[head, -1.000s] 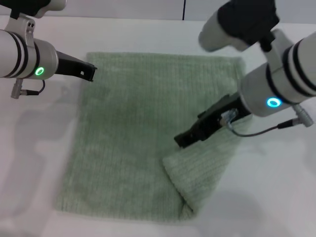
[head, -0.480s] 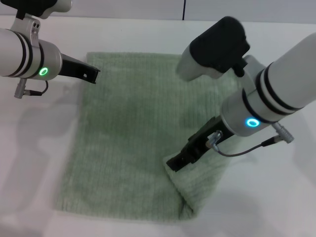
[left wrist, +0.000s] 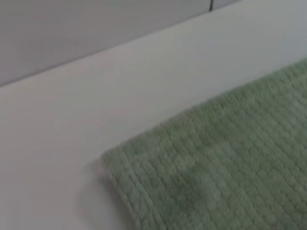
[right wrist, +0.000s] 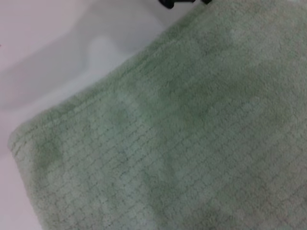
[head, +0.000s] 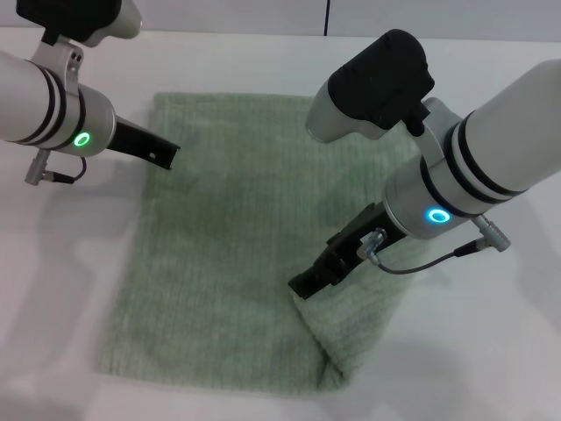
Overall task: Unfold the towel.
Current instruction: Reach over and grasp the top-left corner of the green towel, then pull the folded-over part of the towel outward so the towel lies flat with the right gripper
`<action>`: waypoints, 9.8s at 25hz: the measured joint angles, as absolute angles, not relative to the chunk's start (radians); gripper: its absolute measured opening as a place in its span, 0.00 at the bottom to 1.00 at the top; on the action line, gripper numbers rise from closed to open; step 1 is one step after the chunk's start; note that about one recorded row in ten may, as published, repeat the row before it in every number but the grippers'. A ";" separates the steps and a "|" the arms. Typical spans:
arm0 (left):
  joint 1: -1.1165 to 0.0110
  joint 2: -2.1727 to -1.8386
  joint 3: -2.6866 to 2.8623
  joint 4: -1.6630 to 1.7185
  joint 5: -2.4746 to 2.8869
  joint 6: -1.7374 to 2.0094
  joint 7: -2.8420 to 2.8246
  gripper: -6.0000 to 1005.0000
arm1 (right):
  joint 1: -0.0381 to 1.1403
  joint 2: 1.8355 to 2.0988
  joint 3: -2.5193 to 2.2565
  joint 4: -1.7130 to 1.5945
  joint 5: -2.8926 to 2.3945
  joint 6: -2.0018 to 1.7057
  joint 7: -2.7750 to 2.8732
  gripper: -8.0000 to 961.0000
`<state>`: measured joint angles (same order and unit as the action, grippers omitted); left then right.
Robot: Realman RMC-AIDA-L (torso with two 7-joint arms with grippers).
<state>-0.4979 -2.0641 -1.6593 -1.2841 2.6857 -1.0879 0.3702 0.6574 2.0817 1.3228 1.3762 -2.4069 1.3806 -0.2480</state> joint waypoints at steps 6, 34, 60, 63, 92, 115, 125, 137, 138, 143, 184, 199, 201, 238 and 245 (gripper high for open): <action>-0.505 -2.065 -1.657 -1.265 2.688 -1.108 0.370 0.02 | 0.659 2.082 1.308 1.359 -2.406 1.351 -0.255 0.82; -0.507 -2.063 -1.655 -1.249 2.690 -1.122 0.377 0.03 | 0.735 2.082 1.266 1.213 -2.391 1.308 -0.254 0.82; -0.519 -2.062 -1.658 -1.247 2.697 -1.122 0.379 0.04 | 0.769 2.077 1.277 1.230 -2.402 1.370 -0.294 0.01; -0.519 -2.063 -1.657 -1.247 2.697 -1.130 0.378 0.04 | 0.763 2.077 1.292 1.260 -2.403 1.394 -0.294 0.01; -0.531 -2.063 -1.655 -1.229 2.700 -1.158 0.375 0.04 | 0.759 2.077 1.338 1.505 -2.507 1.691 -0.180 0.01; -0.565 -2.062 -1.655 -1.173 2.700 -1.154 0.379 0.05 | 0.724 2.078 1.321 1.534 -2.521 1.720 -0.144 0.02; -0.561 -2.062 -1.655 -1.172 2.700 -1.151 0.380 0.05 | 0.671 2.088 1.312 1.572 -2.512 1.666 -0.088 0.02; -0.563 -2.064 -1.663 -1.158 2.700 -1.156 0.371 0.06 | 0.636 2.083 1.183 1.667 -2.519 1.648 0.054 0.02; -0.563 -2.065 -1.662 -1.158 2.700 -1.156 0.371 0.06 | 0.629 2.083 1.182 1.680 -2.519 1.648 0.061 0.02; -0.564 -2.065 -1.657 -1.155 2.700 -1.151 0.373 0.06 | 0.600 2.081 1.178 1.723 -2.525 1.653 0.083 0.02; -0.587 -2.066 -1.656 -1.107 2.700 -1.128 0.370 0.07 | 0.452 2.072 1.120 1.815 -2.623 1.754 0.153 0.02; -0.593 -2.068 -1.649 -1.109 2.700 -1.127 0.347 0.07 | 0.432 2.011 1.122 1.837 -2.623 1.765 0.157 0.03; -0.603 -2.067 -1.649 -1.106 2.700 -1.128 0.343 0.07 | 0.426 2.004 1.116 1.830 -2.616 1.773 0.161 0.03; -0.620 -2.067 -1.629 -1.215 2.755 -1.189 0.304 0.08 | 0.422 1.977 1.199 2.005 -2.562 1.806 0.219 0.34; -0.575 -2.064 -1.636 -1.354 2.784 -1.168 0.302 0.08 | 0.352 2.010 1.195 2.032 -2.774 1.698 0.134 0.34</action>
<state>-0.5748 -2.0641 -1.6363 -1.3542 2.7845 -1.1678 0.3022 0.3518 2.0103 1.1946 2.0325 -2.7739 1.6982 0.1344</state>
